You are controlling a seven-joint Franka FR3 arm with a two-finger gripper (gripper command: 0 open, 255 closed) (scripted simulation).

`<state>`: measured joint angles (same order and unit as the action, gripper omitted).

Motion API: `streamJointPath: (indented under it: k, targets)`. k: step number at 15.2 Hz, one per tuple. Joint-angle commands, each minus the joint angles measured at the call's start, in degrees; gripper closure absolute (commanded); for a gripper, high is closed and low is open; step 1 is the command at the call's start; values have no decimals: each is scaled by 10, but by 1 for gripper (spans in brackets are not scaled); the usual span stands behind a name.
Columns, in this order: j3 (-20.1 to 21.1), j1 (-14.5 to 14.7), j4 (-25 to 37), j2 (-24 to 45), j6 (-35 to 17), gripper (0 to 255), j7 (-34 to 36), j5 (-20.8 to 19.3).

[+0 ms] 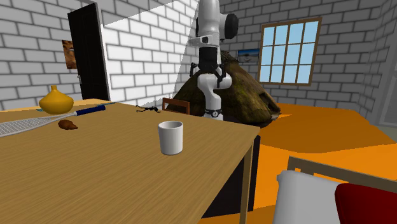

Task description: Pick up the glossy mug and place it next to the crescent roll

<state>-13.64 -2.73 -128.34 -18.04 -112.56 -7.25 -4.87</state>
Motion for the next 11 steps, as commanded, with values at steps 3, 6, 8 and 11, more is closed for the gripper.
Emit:
streamJointPath:
  k: [3,6,8,11]
  targets:
    - [-21,-4,37,81,-48,0,-27,10]
    - [-34,-9,74,144,-75,0,-50,24]
    - [-41,-14,102,187,-90,0,-65,37]
    - [-48,-24,150,253,-107,0,-89,58]
